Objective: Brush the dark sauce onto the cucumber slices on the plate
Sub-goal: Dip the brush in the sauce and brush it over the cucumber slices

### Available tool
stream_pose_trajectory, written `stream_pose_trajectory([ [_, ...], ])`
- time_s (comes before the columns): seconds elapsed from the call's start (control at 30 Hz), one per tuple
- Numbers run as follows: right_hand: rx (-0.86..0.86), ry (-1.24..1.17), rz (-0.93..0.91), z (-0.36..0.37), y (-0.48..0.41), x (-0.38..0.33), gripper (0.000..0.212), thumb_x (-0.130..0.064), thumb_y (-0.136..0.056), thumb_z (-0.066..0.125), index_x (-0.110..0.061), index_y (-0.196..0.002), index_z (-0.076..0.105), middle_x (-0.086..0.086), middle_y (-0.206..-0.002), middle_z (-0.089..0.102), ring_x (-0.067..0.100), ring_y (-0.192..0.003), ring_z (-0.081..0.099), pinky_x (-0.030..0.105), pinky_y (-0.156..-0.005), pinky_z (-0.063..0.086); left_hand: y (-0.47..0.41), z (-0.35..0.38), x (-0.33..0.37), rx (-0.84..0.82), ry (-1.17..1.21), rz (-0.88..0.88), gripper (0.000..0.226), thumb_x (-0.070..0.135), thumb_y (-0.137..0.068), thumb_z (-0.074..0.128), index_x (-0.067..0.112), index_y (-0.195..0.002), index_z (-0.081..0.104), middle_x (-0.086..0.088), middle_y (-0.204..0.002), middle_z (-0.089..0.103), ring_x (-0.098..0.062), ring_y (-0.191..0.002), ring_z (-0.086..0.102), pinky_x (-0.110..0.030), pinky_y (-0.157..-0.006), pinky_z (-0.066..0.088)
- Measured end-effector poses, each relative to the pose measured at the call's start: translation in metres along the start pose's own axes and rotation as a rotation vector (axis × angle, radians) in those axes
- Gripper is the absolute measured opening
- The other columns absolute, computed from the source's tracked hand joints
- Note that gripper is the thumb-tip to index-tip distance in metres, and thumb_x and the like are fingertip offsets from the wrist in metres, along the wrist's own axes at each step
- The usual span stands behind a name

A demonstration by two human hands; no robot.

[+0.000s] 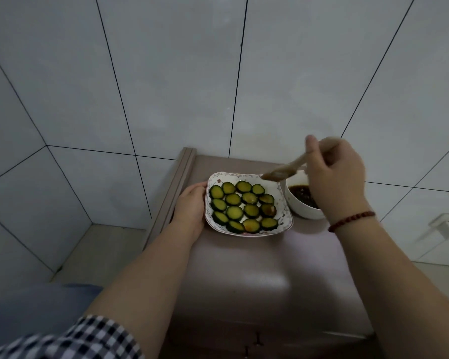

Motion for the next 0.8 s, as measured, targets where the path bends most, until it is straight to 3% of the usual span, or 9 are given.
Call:
stream_pose_trajectory([
  [0.1,-0.195,-0.055,0.052,0.045,0.013,-0.002,0.027,-0.051,-0.091,0.057,-0.027,-0.08,0.058,0.002,-0.078,0.071,0.018,-0.075,0.068,0.034,-0.071,0.056,-0.002,0.001,-0.002,-0.011,0.021,-0.001,0.043,0.001,-0.104,0.051,-0.008,-0.136,0.078,-0.038,-0.137,0.076,-0.054,-0.136,0.072,-0.069,-0.117,0.057],
  [0.17,-0.275,-0.102,0.089,0.068,0.024,-0.002,0.03,-0.051,-0.091,0.057,-0.022,-0.085,0.061,0.001,-0.08,0.072,0.018,-0.074,0.068,0.038,-0.071,0.058,-0.003,0.001,-0.003,-0.017,0.039,0.001,0.042,0.002,-0.105,0.051,-0.009,-0.134,0.079,-0.039,-0.136,0.076,-0.054,-0.136,0.072,-0.067,-0.118,0.057],
  [0.33,-0.372,-0.047,0.127,0.093,0.037,0.007,0.035,-0.053,-0.092,0.055,-0.019,-0.086,0.062,-0.001,-0.076,0.069,0.015,-0.069,0.065,0.029,-0.062,0.049,-0.006,0.003,-0.003,-0.045,0.062,0.002,0.04,0.004,-0.105,0.052,-0.008,-0.13,0.081,-0.039,-0.132,0.078,-0.054,-0.134,0.073,-0.066,-0.116,0.059],
  [0.47,-0.288,-0.085,0.122,0.083,0.031,0.003,0.041,-0.057,-0.089,0.053,-0.018,-0.081,0.06,0.004,-0.074,0.069,0.018,-0.068,0.066,0.029,-0.059,0.051,-0.008,0.003,-0.003,-0.043,0.068,0.006,0.038,0.004,-0.105,0.053,-0.005,-0.127,0.083,-0.035,-0.131,0.08,-0.05,-0.133,0.075,-0.058,-0.113,0.062],
  [0.57,-0.332,-0.109,0.135,0.091,0.035,0.001,0.037,-0.053,-0.091,0.055,-0.017,-0.085,0.061,0.003,-0.077,0.07,0.017,-0.071,0.067,0.031,-0.063,0.052,-0.009,0.001,-0.004,-0.035,0.08,0.004,0.039,0.004,-0.106,0.053,-0.006,-0.131,0.081,-0.033,-0.134,0.08,-0.049,-0.135,0.074,-0.059,-0.116,0.061],
  [0.7,-0.4,-0.023,0.083,0.094,0.045,0.0,0.037,-0.056,-0.09,0.054,-0.02,-0.081,0.059,-0.004,-0.07,0.067,0.008,-0.066,0.064,0.024,-0.059,0.049,-0.009,0.003,-0.005,-0.059,0.097,-0.009,0.039,0.003,-0.106,0.053,-0.008,-0.132,0.08,-0.038,-0.135,0.077,-0.053,-0.136,0.072,-0.064,-0.119,0.058],
  [0.8,-0.323,-0.046,0.026,0.082,0.044,-0.009,0.037,-0.057,-0.089,0.052,-0.024,-0.072,0.055,-0.009,-0.058,0.057,0.0,-0.051,0.053,0.01,-0.047,0.035,-0.007,0.003,-0.004,-0.038,0.135,-0.019,0.039,0.004,-0.107,0.055,-0.009,-0.135,0.078,-0.037,-0.136,0.077,-0.052,-0.136,0.072,-0.051,-0.104,0.066],
])
Point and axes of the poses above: each hand's wrist, its own y-axis away from the middle knuckle, its own z-axis out of the palm, x = y × z, the point moved 9 cm from there along -y, towards the middle knuckle
